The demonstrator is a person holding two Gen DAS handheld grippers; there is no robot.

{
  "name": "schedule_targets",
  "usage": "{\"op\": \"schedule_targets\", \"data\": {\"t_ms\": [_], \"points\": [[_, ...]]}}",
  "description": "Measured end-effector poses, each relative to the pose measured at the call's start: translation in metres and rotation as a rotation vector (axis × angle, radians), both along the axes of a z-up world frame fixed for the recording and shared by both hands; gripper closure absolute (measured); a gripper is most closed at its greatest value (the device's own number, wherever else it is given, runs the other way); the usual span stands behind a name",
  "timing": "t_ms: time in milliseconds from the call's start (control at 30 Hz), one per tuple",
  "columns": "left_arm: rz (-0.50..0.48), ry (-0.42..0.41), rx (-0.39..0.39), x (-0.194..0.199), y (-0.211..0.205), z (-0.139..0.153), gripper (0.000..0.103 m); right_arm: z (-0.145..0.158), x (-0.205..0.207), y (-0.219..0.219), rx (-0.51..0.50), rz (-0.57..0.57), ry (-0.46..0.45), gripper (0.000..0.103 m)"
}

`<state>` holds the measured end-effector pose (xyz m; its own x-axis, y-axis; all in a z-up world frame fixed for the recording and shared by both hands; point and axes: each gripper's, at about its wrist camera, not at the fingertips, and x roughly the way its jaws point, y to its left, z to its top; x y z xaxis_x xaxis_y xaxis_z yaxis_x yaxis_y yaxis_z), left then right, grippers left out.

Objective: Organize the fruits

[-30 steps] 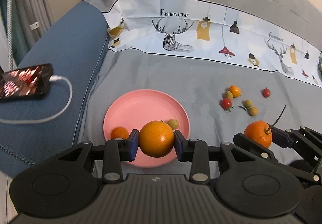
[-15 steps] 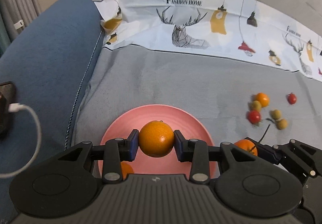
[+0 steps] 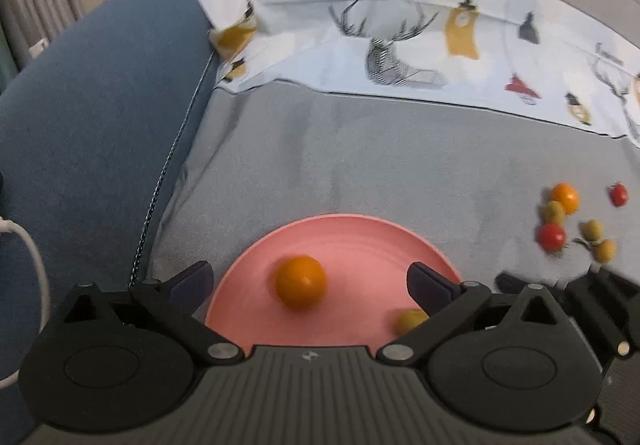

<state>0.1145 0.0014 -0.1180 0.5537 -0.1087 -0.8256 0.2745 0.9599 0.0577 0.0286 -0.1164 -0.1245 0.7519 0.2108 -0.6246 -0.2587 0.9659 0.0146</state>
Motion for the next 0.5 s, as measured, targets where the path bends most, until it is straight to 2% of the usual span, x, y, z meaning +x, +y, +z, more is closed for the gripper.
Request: {"op": "schedule_targets", "data": {"t_ms": [67, 200, 300, 367, 500], "points": [[0.000, -0.009, 0.025, -0.010, 0.000, 0.006, 0.000, 0.009, -0.012, -0.003, -0.019, -0.001, -0.013, 0.019], [0.034, -0.040, 0.062, -0.048, 0.007, 0.021, 0.000, 0.024, -0.044, -0.016, 0.006, -0.038, 0.034, 0.012], [0.086, -0.040, 0.080, -0.081, 0.014, 0.033, 0.000, 0.032, -0.064, -0.021, 0.023, -0.062, 0.057, 0.011], [0.139, -0.015, 0.104, -0.105, 0.018, 0.039, 0.000, 0.045, -0.093, -0.025, 0.055, -0.108, 0.076, 0.010], [0.168, -0.037, 0.085, -0.153, 0.027, 0.054, 0.000, 0.059, -0.119, -0.022, 0.067, -0.123, 0.057, 0.007]]}}
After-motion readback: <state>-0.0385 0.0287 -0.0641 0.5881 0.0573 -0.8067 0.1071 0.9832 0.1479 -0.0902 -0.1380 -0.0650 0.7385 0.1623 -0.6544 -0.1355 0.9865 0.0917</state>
